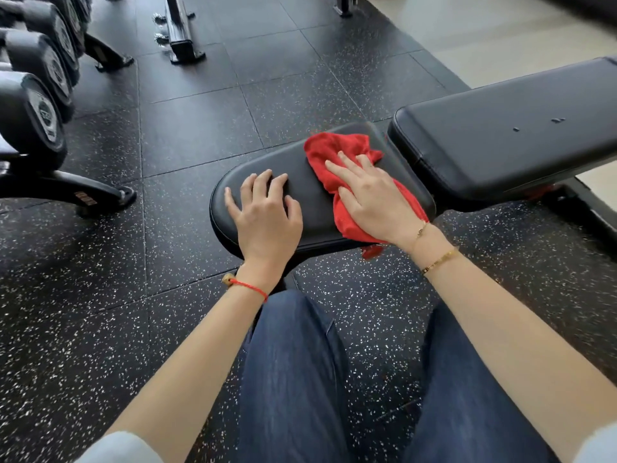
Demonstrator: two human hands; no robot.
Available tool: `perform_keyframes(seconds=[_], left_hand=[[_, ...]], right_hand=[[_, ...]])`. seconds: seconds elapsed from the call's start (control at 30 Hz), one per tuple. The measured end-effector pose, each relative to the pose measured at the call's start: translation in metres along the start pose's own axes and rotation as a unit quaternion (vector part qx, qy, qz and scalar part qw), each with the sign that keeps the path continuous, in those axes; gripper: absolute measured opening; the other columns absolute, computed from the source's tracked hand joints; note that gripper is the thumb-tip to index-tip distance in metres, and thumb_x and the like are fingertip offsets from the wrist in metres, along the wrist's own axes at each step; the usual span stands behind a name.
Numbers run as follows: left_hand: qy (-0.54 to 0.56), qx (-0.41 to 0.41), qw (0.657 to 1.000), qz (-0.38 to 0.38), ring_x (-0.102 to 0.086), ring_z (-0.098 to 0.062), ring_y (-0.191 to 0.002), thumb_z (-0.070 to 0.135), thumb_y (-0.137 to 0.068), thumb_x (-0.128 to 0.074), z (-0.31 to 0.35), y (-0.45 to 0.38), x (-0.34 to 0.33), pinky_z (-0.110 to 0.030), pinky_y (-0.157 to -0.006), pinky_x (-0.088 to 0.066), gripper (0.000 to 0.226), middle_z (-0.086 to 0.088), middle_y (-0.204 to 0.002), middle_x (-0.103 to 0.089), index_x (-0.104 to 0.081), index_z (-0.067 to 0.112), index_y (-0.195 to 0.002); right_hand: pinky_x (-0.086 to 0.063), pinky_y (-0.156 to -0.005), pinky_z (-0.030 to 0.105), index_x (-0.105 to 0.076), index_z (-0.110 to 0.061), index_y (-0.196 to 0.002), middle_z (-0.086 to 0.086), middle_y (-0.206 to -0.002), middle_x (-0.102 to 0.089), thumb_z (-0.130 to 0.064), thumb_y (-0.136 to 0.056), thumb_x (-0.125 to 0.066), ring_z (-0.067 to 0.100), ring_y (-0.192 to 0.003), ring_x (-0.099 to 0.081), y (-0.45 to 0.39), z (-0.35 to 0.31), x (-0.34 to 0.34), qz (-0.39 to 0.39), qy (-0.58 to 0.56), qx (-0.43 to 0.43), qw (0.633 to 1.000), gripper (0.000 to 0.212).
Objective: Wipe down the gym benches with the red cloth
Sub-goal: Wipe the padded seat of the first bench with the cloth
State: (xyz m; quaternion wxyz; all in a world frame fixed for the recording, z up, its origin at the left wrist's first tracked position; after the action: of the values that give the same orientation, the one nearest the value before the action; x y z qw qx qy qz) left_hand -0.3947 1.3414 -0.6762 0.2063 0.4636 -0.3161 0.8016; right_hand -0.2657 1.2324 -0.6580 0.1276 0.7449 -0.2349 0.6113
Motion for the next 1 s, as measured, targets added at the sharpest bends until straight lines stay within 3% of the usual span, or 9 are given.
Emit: perform_keyframes(seconds=[0.17, 0.5, 0.67, 0.87, 1.0], left_hand=[[0.045, -0.04, 0.998, 0.023, -0.041, -0.02, -0.139, 0.02, -0.095, -0.046, 0.045, 0.007, 0.002, -0.06, -0.121, -0.009, 0.04, 0.002, -0.141, -0.056, -0.059, 0.019, -0.132], [0.063, -0.056, 0.996, -0.028, -0.034, -0.017, -0.142, 0.025, -0.099, -0.043, 0.186, -0.003, -0.063, -0.055, -0.123, -0.007, 0.04, 0.004, -0.145, -0.048, -0.053, 0.02, -0.138], [0.027, -0.005, 0.999, -0.025, -0.032, -0.019, -0.143, 0.025, -0.1, -0.042, 0.204, -0.003, -0.08, -0.055, -0.122, -0.01, 0.041, 0.003, -0.147, -0.047, -0.051, 0.02, -0.139], [0.001, 0.031, 1.0, 0.004, -0.033, -0.018, -0.144, 0.026, -0.099, -0.045, 0.205, 0.003, -0.082, -0.051, -0.123, -0.013, 0.045, 0.001, -0.15, -0.046, -0.049, 0.017, -0.143], [0.012, 0.055, 0.998, 0.041, -0.041, -0.017, -0.139, 0.029, -0.097, -0.05, 0.204, 0.0, -0.081, -0.048, -0.122, -0.017, 0.041, 0.003, -0.143, -0.054, -0.056, 0.018, -0.136]], right_hand=[[-0.024, -0.116, 0.043, -0.036, -0.015, -0.15, 0.008, -0.158, -0.03, -0.019, -0.101, -0.039, 0.031, -0.147, -0.023, 0.023, 0.035, 0.018, 0.026, 0.011, 0.011, 1.0, 0.049], [-0.019, -0.118, 0.042, -0.031, -0.016, -0.152, 0.01, -0.159, -0.027, -0.023, -0.101, -0.036, 0.031, -0.148, -0.018, 0.027, 0.181, 0.055, 0.025, 0.105, -0.006, 0.994, 0.051], [-0.003, -0.122, 0.046, -0.026, -0.028, -0.153, 0.0, -0.163, -0.017, -0.034, -0.1, -0.04, 0.023, -0.151, -0.008, 0.025, 0.206, 0.046, -0.013, 0.001, 0.026, 1.0, 0.055], [0.005, -0.122, 0.05, -0.016, -0.034, -0.155, -0.001, -0.165, -0.005, -0.039, -0.102, -0.032, 0.024, -0.152, 0.001, -0.025, 0.21, 0.041, -0.07, 0.006, 0.059, 0.996, 0.056], [0.003, -0.121, 0.048, -0.017, -0.032, -0.155, 0.002, -0.164, -0.006, -0.039, -0.1, -0.033, 0.026, -0.152, -0.004, -0.018, 0.198, 0.035, -0.047, 0.036, 0.098, 0.993, 0.057]])
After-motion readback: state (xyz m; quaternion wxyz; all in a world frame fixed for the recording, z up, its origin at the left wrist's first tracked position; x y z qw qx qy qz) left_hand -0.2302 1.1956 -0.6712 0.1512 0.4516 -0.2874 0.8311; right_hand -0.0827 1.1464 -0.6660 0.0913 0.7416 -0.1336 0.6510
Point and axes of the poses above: each hand's wrist, its own y-axis away from the middle knuckle, its own x-axis out of the back of the hand, z = x × y, the point moved 7 cm from there along -y, towards the middle knuckle
